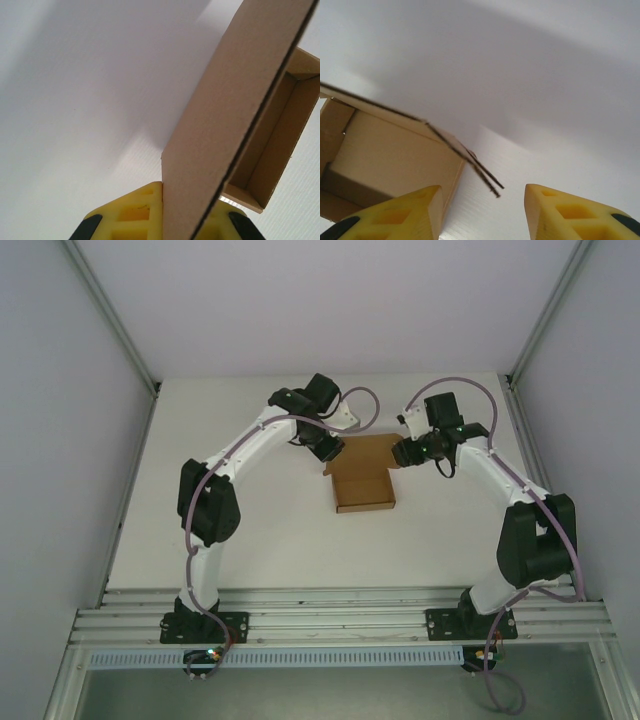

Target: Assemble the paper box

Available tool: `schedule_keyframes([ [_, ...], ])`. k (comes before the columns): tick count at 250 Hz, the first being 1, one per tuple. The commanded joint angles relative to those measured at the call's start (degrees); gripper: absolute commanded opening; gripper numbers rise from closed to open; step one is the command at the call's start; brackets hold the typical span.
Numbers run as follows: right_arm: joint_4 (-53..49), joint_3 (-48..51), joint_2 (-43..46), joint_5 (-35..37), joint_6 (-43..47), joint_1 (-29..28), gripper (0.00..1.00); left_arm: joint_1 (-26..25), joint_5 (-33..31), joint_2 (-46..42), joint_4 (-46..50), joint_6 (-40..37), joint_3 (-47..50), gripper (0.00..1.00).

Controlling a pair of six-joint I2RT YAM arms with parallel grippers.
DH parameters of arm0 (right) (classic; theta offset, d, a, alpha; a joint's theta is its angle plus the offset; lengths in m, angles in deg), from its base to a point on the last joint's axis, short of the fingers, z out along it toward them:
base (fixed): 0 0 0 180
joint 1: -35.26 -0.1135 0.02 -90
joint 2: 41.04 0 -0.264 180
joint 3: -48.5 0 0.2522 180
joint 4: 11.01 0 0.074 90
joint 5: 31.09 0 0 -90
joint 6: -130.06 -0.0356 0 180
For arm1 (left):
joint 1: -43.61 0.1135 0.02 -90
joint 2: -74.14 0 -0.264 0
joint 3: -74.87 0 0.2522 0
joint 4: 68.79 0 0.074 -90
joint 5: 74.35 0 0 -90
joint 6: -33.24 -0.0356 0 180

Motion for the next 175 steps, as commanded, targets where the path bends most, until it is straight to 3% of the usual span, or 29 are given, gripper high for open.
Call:
schedule_keyframes([
  [1,0.8,-0.2,1.3,-3.7,1.9,0.2,0.47,-0.3,-0.8,-0.9,0.3,-2.3,0.9,0.0],
  [57,3.1,-0.3,-1.5,-8.1,5.4,0.4,0.47,-0.4,-0.6,-1.3,-0.1,-3.3,1.2,0.0],
  [133,2.6,-1.3,-3.5,-8.9,6.5,0.7,0.31,-0.3,-1.6,-1.2,-0.4,-3.8,1.3,0.0],
  [163,3.0,-0.6,-3.1,-6.3,7.6,0.9,0.38,-0.3,-1.8,-1.5,-0.7,-4.6,1.7,0.0],
  [175,3.3,-0.5,-3.1,-6.6,7.3,1.3,0.31,-0.2,-2.4,-1.5,-0.7,-4.3,1.6,0.0],
])
